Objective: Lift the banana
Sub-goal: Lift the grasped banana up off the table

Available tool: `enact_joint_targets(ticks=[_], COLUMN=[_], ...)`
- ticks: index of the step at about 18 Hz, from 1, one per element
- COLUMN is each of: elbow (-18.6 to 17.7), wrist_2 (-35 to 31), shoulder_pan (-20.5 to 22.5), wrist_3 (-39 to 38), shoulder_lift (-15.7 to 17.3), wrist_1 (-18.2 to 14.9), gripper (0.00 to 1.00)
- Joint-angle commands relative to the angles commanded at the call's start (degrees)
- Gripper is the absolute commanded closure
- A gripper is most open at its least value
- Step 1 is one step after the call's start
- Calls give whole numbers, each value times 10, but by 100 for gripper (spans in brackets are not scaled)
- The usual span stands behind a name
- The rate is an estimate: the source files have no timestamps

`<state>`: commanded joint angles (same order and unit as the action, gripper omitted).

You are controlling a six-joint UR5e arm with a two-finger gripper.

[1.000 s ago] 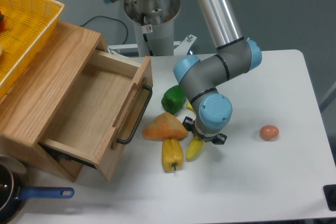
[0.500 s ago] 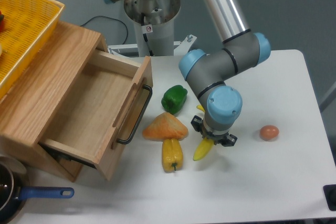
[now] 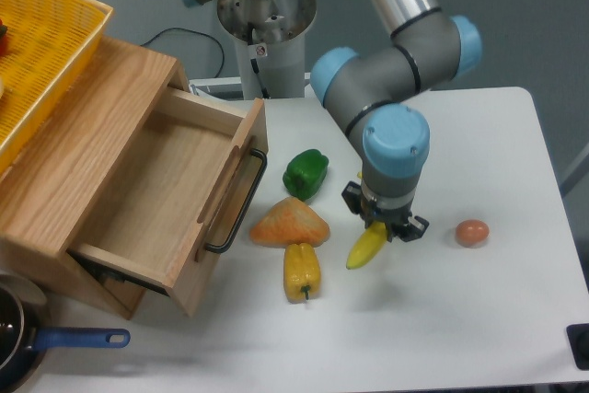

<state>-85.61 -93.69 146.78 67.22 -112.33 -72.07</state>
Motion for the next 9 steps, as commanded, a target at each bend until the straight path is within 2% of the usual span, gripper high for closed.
enact_joint_targets(ticks=[9], elbow=[-6], wrist_2=[6], shoulder_pan=[12], wrist_3=[8], shoulder_lift=[24], wrist_1=[-10], gripper=[74])
